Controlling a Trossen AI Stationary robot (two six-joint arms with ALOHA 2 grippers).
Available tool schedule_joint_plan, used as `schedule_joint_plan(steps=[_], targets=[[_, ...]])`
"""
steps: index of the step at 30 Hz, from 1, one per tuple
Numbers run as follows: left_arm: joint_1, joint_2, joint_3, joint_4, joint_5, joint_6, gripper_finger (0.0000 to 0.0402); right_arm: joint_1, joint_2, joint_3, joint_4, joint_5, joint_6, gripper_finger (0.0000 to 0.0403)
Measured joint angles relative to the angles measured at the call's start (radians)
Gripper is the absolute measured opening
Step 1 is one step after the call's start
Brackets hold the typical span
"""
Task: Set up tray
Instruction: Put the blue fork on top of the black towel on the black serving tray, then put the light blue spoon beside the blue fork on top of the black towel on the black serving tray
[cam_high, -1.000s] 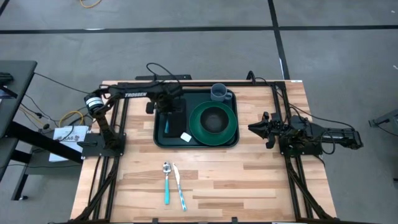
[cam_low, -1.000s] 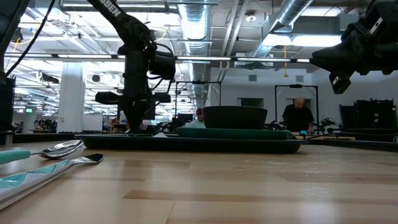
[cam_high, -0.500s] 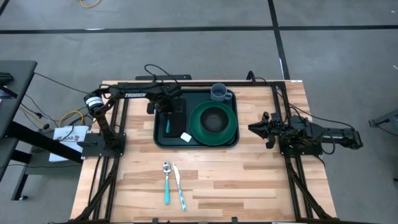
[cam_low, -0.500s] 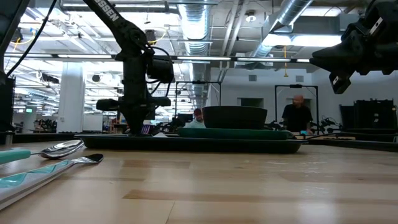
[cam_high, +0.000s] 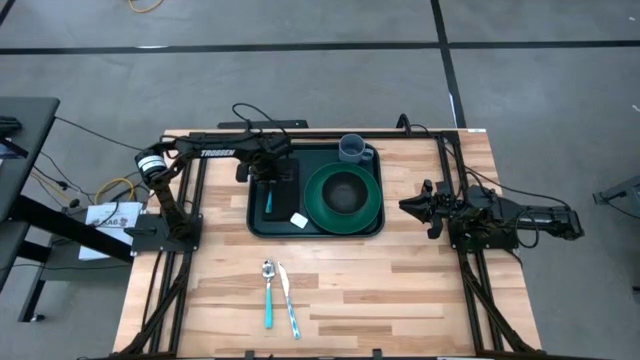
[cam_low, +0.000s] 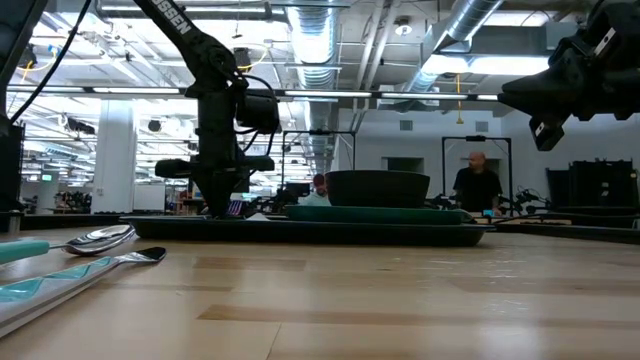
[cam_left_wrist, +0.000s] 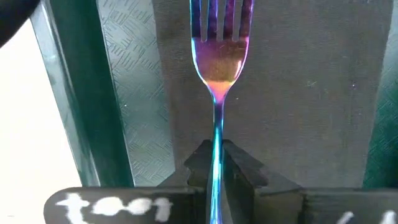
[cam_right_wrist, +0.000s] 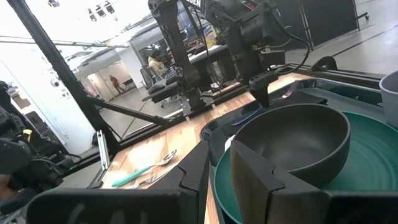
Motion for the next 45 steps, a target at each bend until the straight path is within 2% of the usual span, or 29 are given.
schedule_joint_plan(steps=[16,31,40,45], targets=[[0.000,0.000,0.000,0.000,-0.002,-0.006,0.0021,0.000,0.000,0.000,0.000,0.000,0.000,0.0059],[0.000,0.000,0.000,0.000,-0.008,-0.007,0.0082,0.000,0.000,0.000,0.000,0.000,0.000,0.0059],[-0.002,-0.009,0.053,-0.029,-0.015,0.124,0.0083,0.000,0.000,0.000,0.000,0.000,0.000,0.0059],[-0.054,-0.067,0.117,-0.072,-0.039,0.148,0.0083,0.000,0.000,0.000,0.000,0.000,0.000,0.0059]])
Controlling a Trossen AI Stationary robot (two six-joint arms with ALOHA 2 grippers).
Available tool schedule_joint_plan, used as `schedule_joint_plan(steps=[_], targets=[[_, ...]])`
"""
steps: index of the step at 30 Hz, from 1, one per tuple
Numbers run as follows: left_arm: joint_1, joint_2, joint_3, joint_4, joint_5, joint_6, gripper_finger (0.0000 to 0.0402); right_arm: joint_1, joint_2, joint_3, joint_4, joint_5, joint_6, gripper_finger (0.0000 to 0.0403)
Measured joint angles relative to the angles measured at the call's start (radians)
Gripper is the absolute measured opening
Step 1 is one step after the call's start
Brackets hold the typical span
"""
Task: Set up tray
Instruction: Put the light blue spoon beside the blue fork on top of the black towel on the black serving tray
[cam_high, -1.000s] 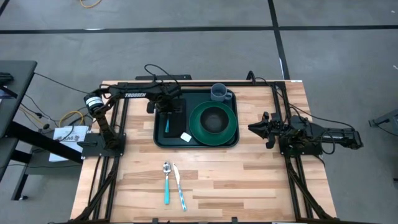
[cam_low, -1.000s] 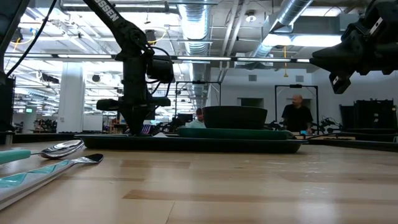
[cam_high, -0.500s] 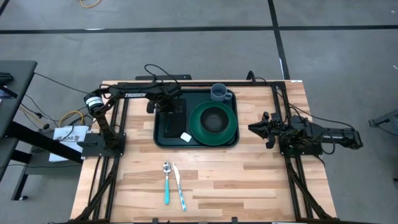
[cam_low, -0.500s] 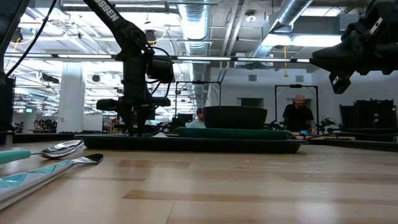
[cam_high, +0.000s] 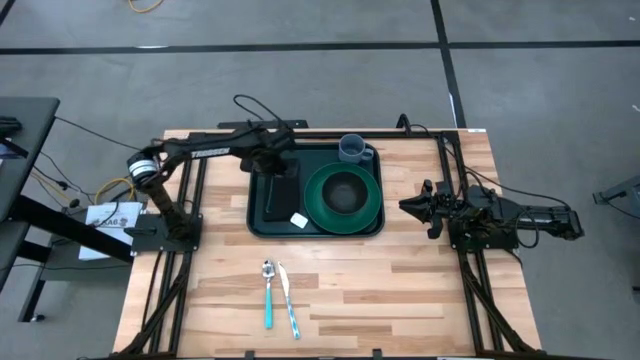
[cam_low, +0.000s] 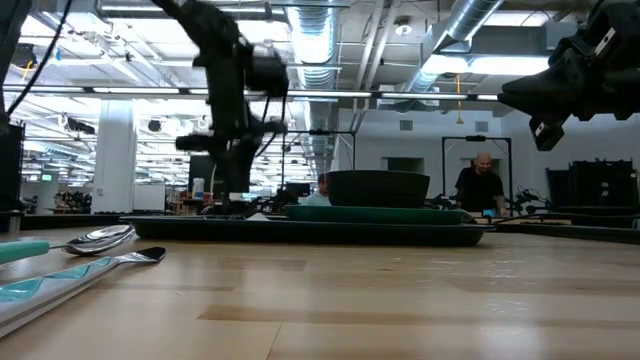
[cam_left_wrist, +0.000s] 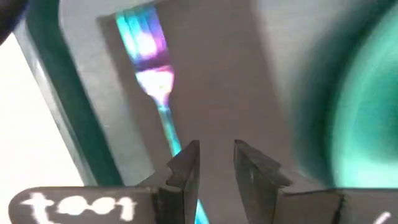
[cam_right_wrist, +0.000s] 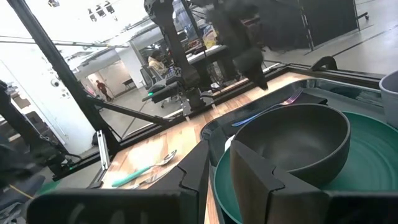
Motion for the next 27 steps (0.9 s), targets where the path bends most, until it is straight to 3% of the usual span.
schedule_joint_plan(steps=[5,10,16,23,27], targets=[[-0.116,-0.096,0.071,-0.043,-0.035,-0.044,0.0082,0.000,0.000,0.000,0.000,0.000,0.000,0.0059],[-0.337,-0.174,0.120,-0.048,-0.063,-0.205,0.0082,0.000,0.000,0.000,0.000,0.000,0.000,0.0059],[-0.652,-0.184,0.173,-0.099,-0.157,-0.544,0.0082,0.000,0.000,0.000,0.000,0.000,0.000,0.0059],[-0.979,-0.182,0.162,-0.158,-0.229,-1.051,0.0082,0.000,0.000,0.000,0.000,0.000,0.000,0.0059],[-1.116,-0.159,0.161,-0.230,-0.202,-1.302,0.0082,0.000,0.000,0.000,0.000,0.000,0.000,0.0059]])
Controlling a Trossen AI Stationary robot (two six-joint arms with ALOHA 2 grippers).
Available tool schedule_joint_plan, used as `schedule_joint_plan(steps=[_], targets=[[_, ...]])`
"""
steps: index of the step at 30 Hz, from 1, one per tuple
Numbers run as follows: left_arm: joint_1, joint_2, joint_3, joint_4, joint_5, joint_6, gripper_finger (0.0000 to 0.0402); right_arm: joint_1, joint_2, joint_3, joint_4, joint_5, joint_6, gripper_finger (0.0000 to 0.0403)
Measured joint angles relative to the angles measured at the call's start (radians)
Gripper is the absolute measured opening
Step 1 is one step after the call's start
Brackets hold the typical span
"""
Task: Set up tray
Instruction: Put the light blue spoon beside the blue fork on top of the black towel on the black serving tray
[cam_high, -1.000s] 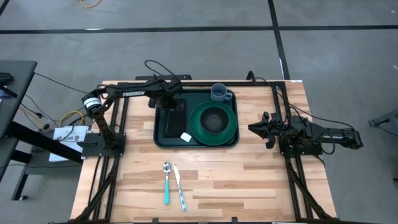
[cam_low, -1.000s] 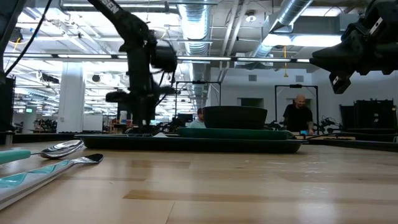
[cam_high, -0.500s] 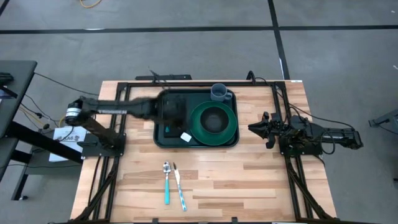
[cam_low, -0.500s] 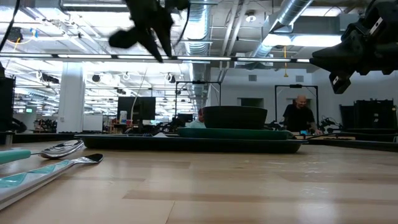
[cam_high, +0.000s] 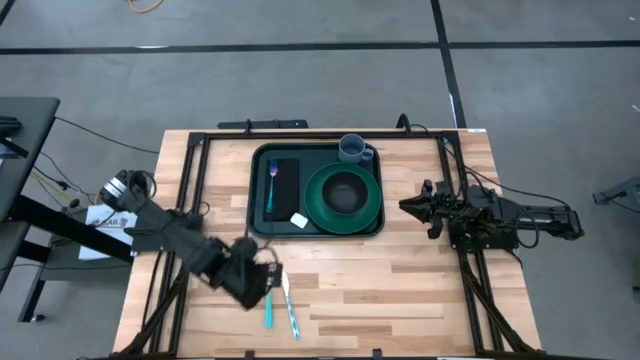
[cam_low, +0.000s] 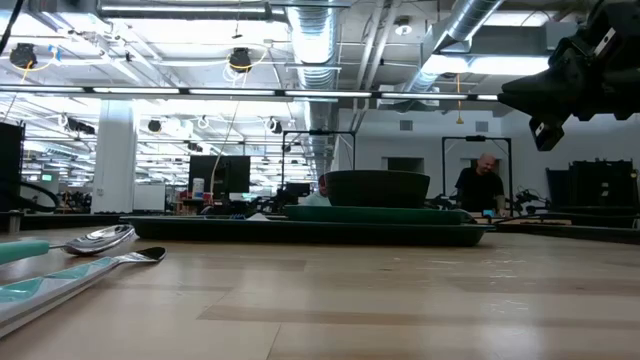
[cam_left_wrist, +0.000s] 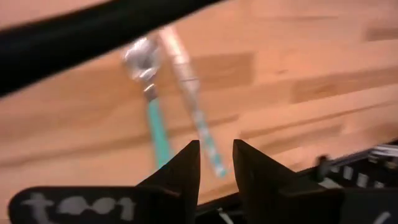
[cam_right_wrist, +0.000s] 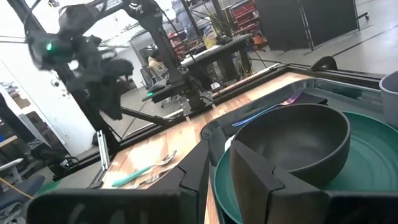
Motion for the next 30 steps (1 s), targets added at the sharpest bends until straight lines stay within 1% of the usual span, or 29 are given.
schedule_joint_plan(steps=[3,5,8,13,17,24,30], targets=[[-0.059,0.044,0.000,-0.011,0.039,-0.120,0.0082,0.000,0.000,0.000,0.000,0.000,0.000,0.0059],[-0.083,0.087,0.000,-0.004,0.075,-0.155,0.0082,0.000,0.000,0.000,0.000,0.000,0.000,0.0059],[-0.085,0.164,0.000,0.044,0.117,-0.163,0.0082,0.000,0.000,0.000,0.000,0.000,0.000,0.0059],[-0.074,0.287,-0.001,0.152,0.120,-0.142,0.0084,0.000,0.000,0.000,0.000,0.000,0.000,0.0059],[-0.073,0.354,-0.001,0.175,0.134,-0.143,0.0094,0.000,0.000,0.000,0.000,0.000,0.000,0.0059],[-0.066,0.383,-0.001,0.168,0.153,-0.142,0.0139,0.000,0.000,0.000,0.000,0.000,0.000,0.0059],[-0.046,0.383,-0.001,0.160,0.126,-0.094,0.0173,0.000,0.000,0.000,0.000,0.000,0.000,0.0059]])
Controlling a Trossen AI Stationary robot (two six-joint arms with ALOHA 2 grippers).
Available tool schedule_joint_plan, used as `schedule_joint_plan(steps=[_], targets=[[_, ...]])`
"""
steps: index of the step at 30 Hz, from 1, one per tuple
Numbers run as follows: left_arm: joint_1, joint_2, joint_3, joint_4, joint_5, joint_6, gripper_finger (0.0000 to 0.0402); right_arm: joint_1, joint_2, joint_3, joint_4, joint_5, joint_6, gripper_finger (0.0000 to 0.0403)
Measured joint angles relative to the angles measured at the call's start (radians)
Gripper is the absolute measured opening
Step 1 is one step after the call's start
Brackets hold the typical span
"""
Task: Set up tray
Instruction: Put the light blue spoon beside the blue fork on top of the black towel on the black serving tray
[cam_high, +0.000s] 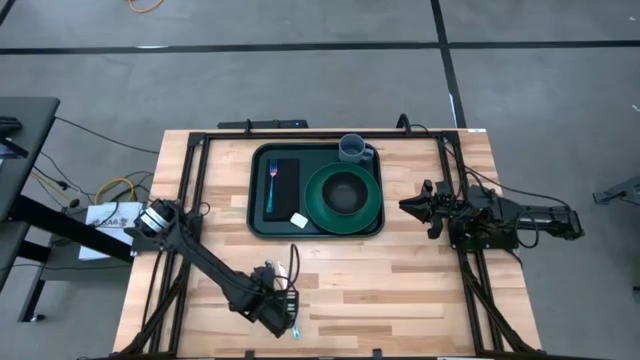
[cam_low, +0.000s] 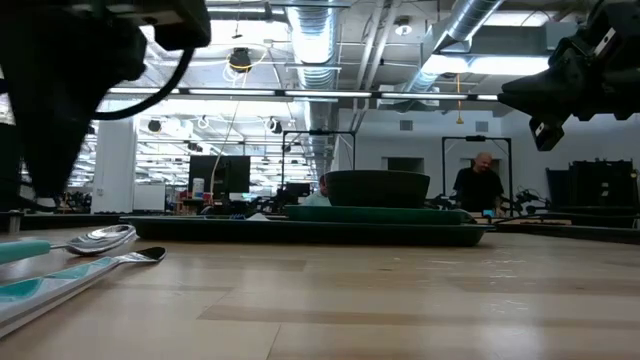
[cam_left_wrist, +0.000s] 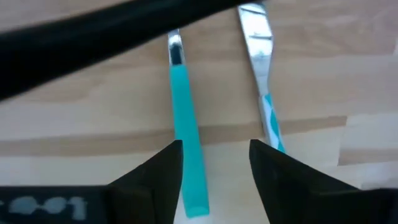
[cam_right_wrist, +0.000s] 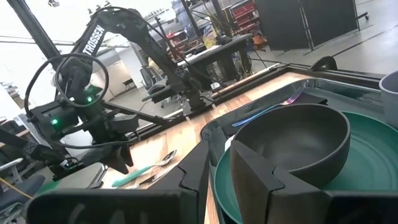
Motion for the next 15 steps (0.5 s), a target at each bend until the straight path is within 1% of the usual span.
schedule_joint_plan(steps=[8,15], targets=[[0.027,0.000,0.000,-0.085,0.000,0.003,0.0175,0.000,0.000,0.000,0.000,0.000,0.000,0.0059],[0.034,0.002,-0.004,-0.081,0.008,0.004,0.0173,0.000,0.000,0.000,0.000,0.000,0.000,0.0059]])
